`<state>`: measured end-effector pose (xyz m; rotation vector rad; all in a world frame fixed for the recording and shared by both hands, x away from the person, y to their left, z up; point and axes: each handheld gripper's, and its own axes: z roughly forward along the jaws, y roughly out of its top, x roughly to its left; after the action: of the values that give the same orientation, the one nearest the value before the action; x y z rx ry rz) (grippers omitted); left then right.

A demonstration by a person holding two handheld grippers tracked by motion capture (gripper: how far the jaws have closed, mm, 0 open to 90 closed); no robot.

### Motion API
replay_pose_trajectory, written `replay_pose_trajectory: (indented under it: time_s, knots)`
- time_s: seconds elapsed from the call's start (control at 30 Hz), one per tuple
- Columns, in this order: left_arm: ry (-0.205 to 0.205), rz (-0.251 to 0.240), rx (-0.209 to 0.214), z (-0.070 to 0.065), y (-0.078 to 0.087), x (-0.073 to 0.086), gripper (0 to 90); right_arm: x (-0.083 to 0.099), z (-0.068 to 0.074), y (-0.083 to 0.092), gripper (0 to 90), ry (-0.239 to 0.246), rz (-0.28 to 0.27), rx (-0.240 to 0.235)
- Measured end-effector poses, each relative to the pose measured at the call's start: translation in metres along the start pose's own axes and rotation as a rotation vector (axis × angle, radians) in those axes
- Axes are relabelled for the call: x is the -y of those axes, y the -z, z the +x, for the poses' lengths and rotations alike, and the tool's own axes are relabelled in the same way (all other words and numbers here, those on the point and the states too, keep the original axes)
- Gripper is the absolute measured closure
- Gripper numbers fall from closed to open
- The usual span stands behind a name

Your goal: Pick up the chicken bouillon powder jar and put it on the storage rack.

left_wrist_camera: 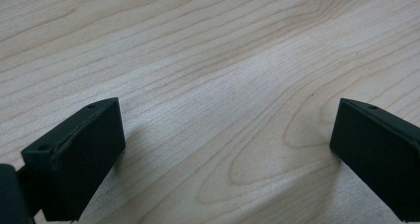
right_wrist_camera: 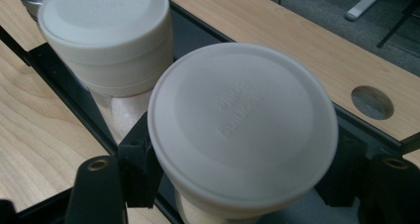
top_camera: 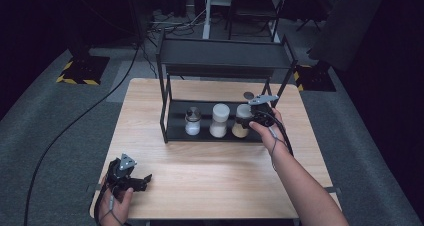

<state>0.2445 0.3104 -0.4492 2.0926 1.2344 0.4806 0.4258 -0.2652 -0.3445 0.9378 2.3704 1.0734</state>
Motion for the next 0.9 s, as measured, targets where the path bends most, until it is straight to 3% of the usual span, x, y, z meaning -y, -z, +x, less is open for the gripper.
replay_pose_trajectory:
  time_s: [0.37,0.47,0.53,0.7,0.9]
  knots:
    - [-0.001,0.001,0.001,0.0,0.0,0.0,0.0,0.004,-0.002,-0.003,33.0,-0.018,-0.003,0.008]
    - [-0.002,0.001,0.001,0.0,0.0,0.0,0.0,0.006,-0.004,-0.001,24.2,-0.038,-0.036,0.003]
    - [-0.002,0.001,0.001,0.0,0.0,0.0,0.0,0.007,0.0,0.003,20.8,-0.021,-0.055,0.016]
    - [-0.005,0.001,0.004,0.001,0.0,-0.001,0.0,0.004,0.005,0.017,14.3,-0.008,-0.074,0.043]
    - [-0.005,0.001,0.003,0.0,-0.001,-0.001,0.0,0.007,0.01,0.051,13.6,0.022,-0.12,0.029]
